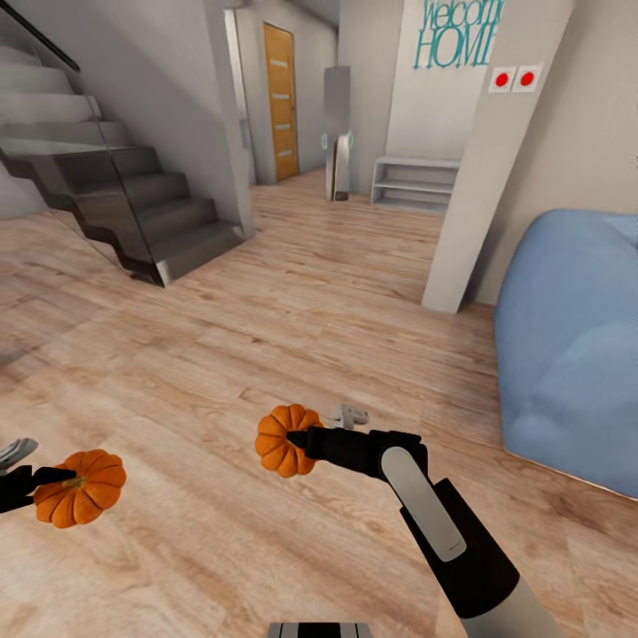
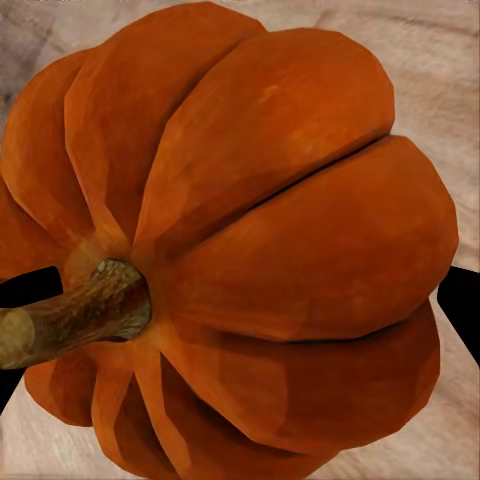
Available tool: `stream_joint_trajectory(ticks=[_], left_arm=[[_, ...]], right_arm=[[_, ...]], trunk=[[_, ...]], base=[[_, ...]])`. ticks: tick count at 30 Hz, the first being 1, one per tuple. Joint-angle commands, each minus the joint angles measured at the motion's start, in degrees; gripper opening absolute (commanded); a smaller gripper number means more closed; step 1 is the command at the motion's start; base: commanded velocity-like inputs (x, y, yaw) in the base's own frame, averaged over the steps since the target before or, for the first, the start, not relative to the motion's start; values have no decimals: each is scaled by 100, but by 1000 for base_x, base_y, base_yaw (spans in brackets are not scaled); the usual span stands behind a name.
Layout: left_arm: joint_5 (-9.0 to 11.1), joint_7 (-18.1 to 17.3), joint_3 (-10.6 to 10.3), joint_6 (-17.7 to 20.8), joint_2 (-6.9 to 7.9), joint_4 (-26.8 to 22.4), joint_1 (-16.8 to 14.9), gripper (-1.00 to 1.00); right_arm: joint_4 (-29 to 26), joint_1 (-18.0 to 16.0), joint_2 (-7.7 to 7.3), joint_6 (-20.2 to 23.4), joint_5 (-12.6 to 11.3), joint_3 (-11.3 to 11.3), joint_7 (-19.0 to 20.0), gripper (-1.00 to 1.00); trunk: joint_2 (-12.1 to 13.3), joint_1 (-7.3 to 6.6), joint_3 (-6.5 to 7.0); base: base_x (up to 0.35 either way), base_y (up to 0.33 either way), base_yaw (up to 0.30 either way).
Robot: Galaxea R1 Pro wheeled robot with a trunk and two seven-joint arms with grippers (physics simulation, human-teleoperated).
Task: Place each of the two pumpkins and all three candles from the living room inside a cabinet in the living room (use any cabinet), then make sure every cabinet is closed, and position the cauldron so it is next to a table in the living room.
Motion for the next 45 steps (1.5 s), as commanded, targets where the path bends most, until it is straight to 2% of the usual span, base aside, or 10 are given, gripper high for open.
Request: stream_joint_trajectory(ticks=[1, 4, 45], left_arm=[[-16, -25, 5, 25, 0, 1, -4, -100], [-17, -25, 2, 25, 0, 1, -5, -100], [-25, -25, 6, 25, 0, 1, -5, -100]], right_arm=[[-3, -4, 1, 10, -57, 3, -59, -100], [4, -4, 2, 15, -57, 1, -59, -100], [-63, -4, -6, -3, -55, 11, -47, -100]], trunk=[[0, -3, 8], [4, -11, 47], [1648, -912, 420]], base=[[0, 0, 13], [0, 0, 6], [0, 0, 16]])
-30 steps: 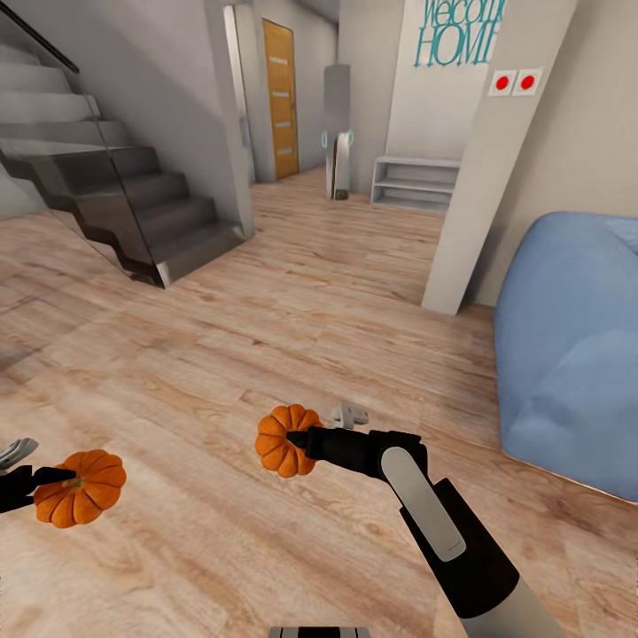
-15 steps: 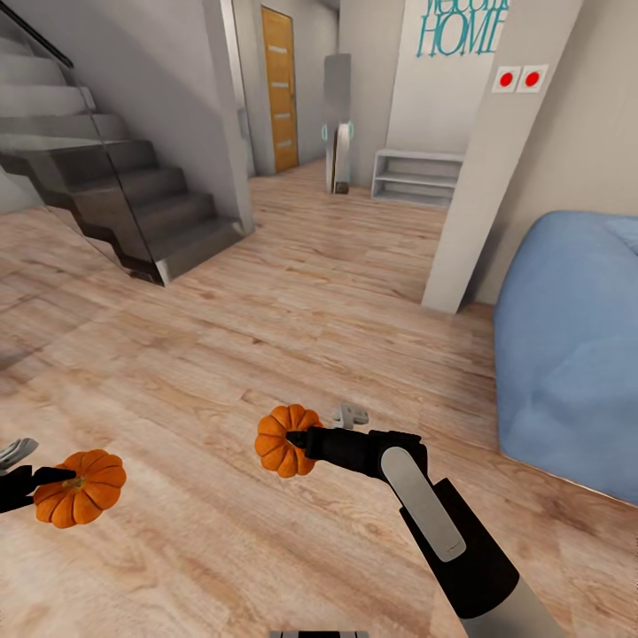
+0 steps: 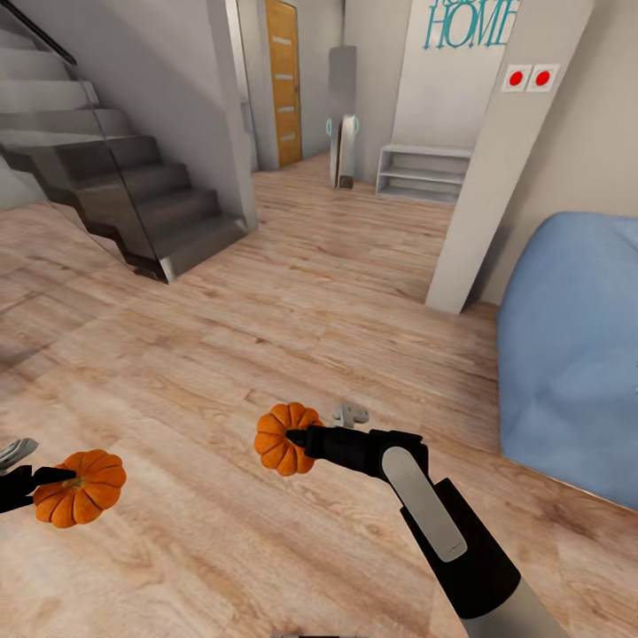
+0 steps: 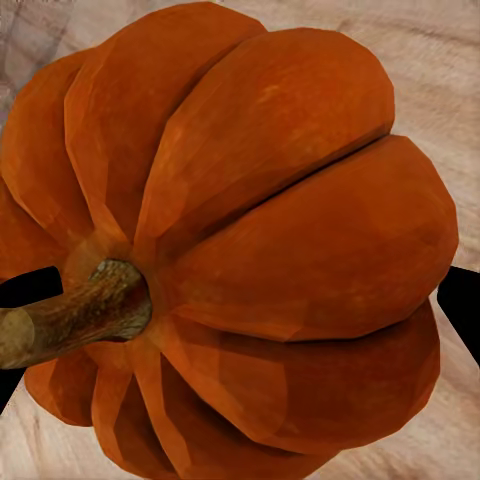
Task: Place each of the two pumpkins and all three candles from the living room inside a cabinet in the living room (use any cabinet), then make sure every cabinet is closed, and position the cauldron so it is next to a table in the living room.
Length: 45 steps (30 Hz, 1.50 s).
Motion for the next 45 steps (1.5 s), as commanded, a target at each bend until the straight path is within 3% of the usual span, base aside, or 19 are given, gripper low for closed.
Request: stream_joint_trajectory(ticks=[1, 6, 13, 19, 32, 37, 43, 45], left_arm=[[-18, -25, 5, 26, 0, 1, -3, -100], [-18, -25, 5, 25, 0, 1, -1, -100], [-27, -25, 5, 25, 0, 2, -1, -100], [-7, -33, -3, 25, 95, 105, 6, -100], [18, -34, 3, 26, 106, 118, 6, -100], [12, -42, -19, 26, 104, 70, 6, -100], [8, -64, -93, 22, -99, -679, 32, -100], [-29, -36, -105, 19, -305, -914, 37, -100]], right_arm=[[-4, -4, -3, 8, -57, -9, -49, -100], [1, -4, -2, -4, -59, -6, 45, -100], [16, -4, 5, -15, 10, 15, 22, -100], [26, -4, 9, -53, 49, 386, -25, -100], [31, -4, 17, -66, 55, 468, -26, -100], [40, -4, 17, -72, 66, 632, -27, -100], [30, -4, 8, -65, 233, 675, -58, -100], [22, -4, 0, -61, 300, 660, -66, -100]], trunk=[[40, -23, 13], [240, -133, 97], [240, -133, 81], [240, -133, 67], [240, -133, 29], [240, -133, 14], [361, -199, 50], [401, -221, 62]], base=[[0, 0, 13], [0, 0, 113], [2, 0, 253], [254, 0, 269], [191, 0, 270], [6, 0, 270], [0, 0, 270], [0, 0, 270]])
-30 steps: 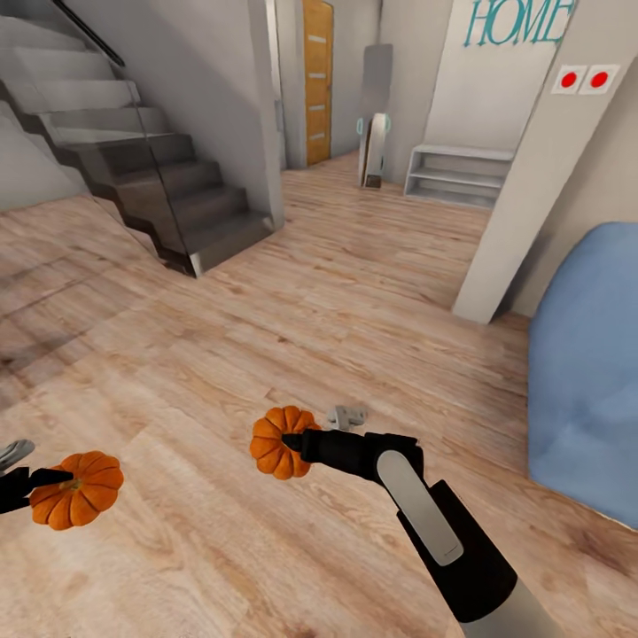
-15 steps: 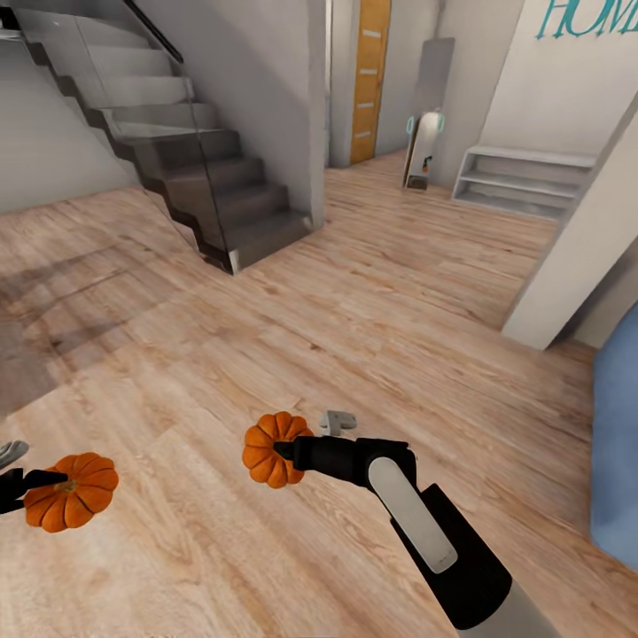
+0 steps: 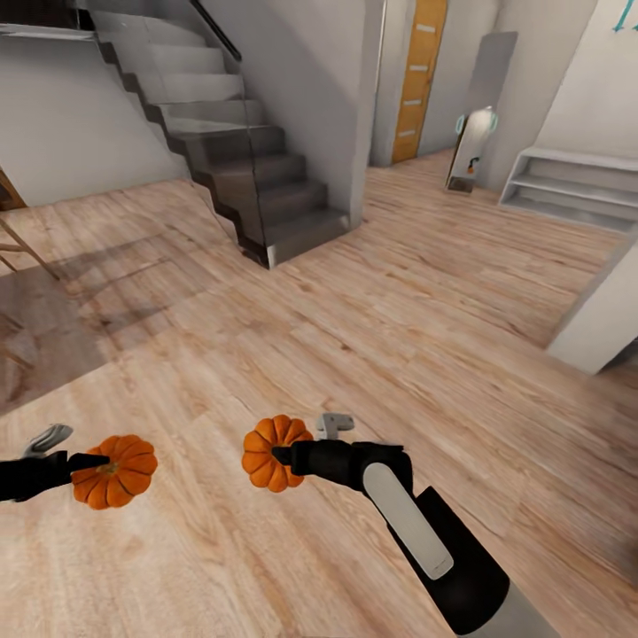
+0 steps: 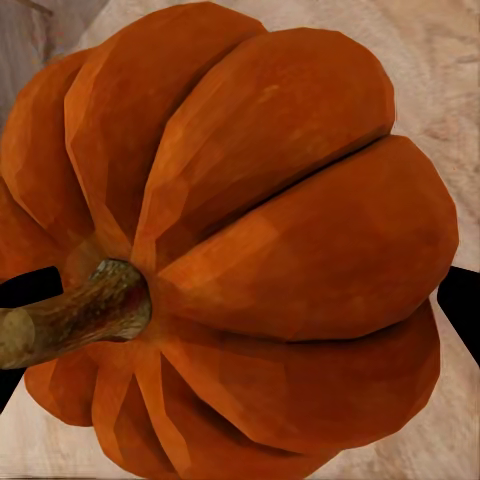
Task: Place each of the two pumpkins and all three candles from the living room inside a cabinet in the living room (use any cabinet), then make sure every cabinet is closed, and position the cauldron so it is next to a table in the living room.
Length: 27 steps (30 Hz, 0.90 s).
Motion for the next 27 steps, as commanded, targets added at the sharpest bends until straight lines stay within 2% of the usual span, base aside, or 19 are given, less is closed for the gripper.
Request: stream_joint_trajectory(ticks=[1, 3, 5, 9, 11, 15, 27], left_arm=[[-74, 11, -8, 6, -124, -65, -13, -100], [-111, 145, -13, 0, -364, -165, -11, -100], [-121, 453, -15, -3, -583, -306, -7, -100], [-103, 1403, -9, 0, -1030, -687, 1, -100], [-61, 1792, -3, -1, -1156, -802, 5, -100], [-48, 1972, 14, -8, -1214, -853, 7, -100], [-11, 1994, 60, -5, -1218, -797, 7, -100]], right_arm=[[-13, -3, -5, 5, -49, -4, -61, -100], [-18, -3, -17, 6, -29, -14, -72, -100], [-20, -3, -21, 7, -20, -19, -101, -100], [-22, -3, -11, 7, -16, -19, -257, -100], [-10, -3, -4, 7, -15, -21, -360, -100], [25, -3, -1, 7, -15, -22, -418, -100], [53, -3, 13, -11, 1, 36, -423, -100]], trunk=[[-2, -1, -7], [-2, -1, -13], [-2, -1, -19], [78, -45, 5], [158, -89, 35], [319, -177, 95], [800, -441, 293]], base=[[0, 0, 270], [0, 0, 270], [0, 0, 269], [0, 0, 270], [0, 0, 269], [0, 0, 269], [0, 0, 275]])
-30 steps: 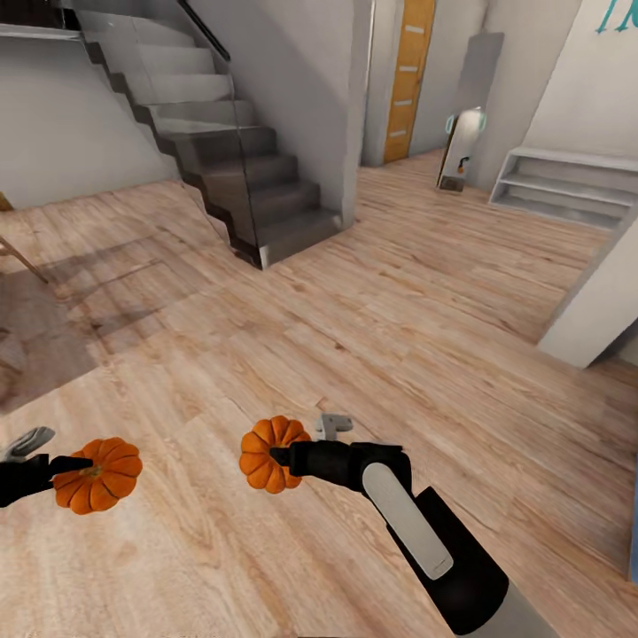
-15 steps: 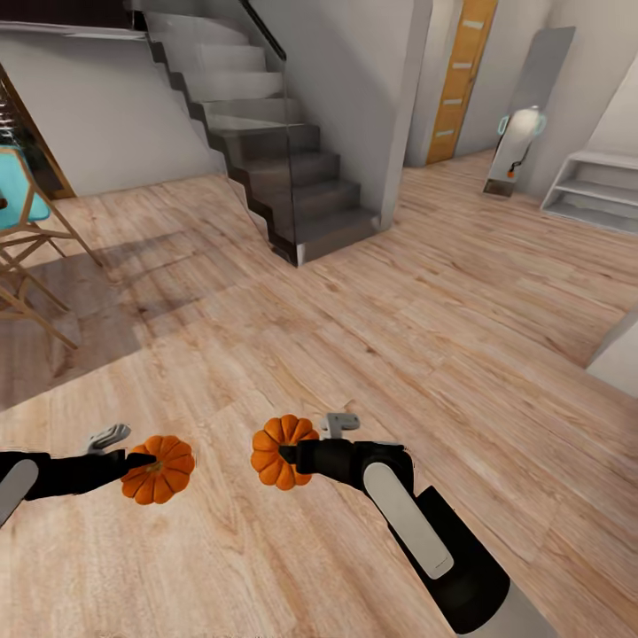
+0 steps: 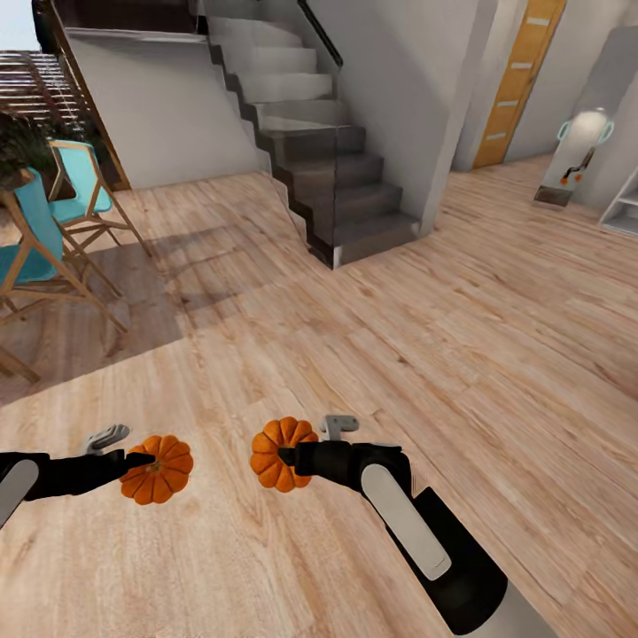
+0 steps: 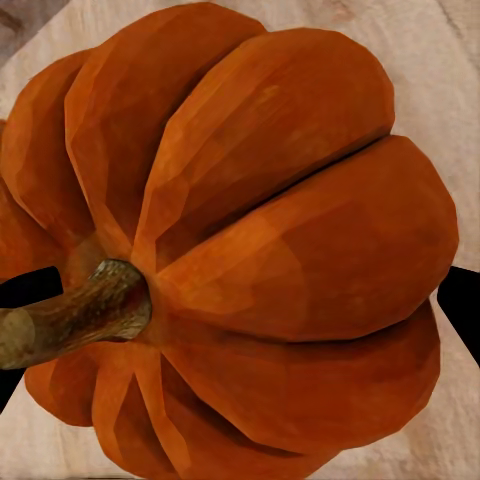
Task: Place each of the two pumpkins and all three candles from the living room inside a cabinet in the living room (use any cabinet), then make sure every cabinet is closed, and position the cauldron so it is next to a table in the living room.
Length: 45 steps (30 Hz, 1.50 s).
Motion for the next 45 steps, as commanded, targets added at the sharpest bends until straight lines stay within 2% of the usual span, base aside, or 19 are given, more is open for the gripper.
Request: stream_joint_trajectory(ticks=[1, 6, 9, 20, 25, 27, 45], left_arm=[[-14, -48, 1, 20, 1, 6, -5, -100], [2, -48, 3, 28, 1, 14, -5, -100], [11, -48, 10, 29, 2, 16, -5, -100], [106, -50, 75, 31, 27, 18, -5, -100], [108, -56, 81, 33, 31, 18, -5, -100], [111, -56, 82, 36, 33, 18, -5, -100], [117, -61, 85, 39, 37, 20, -5, -100]], right_arm=[[-3, -4, 0, -22, -59, 7, -58, -100], [29, -4, 2, -198, 230, 35, -52, -100], [32, -4, 4, -226, 291, 86, -50, -100], [33, -4, 12, -233, 316, 116, -43, -100], [33, -4, 29, -351, 329, 368, -46, -100], [33, -4, 30, -411, 327, 404, -48, -100], [33, -4, 30, -453, 325, 437, -48, -100]], trunk=[[40, -23, 17], [120, -67, 69], [120, -67, 81], [120, -67, 134], [120, -67, 160], [120, -67, 170], [120, -67, 267]], base=[[0, 0, 282], [0, 0, 281], [0, 0, 279], [45, 0, 268], [231, 0, 260], [99, 0, 258], [7, 0, 254]])
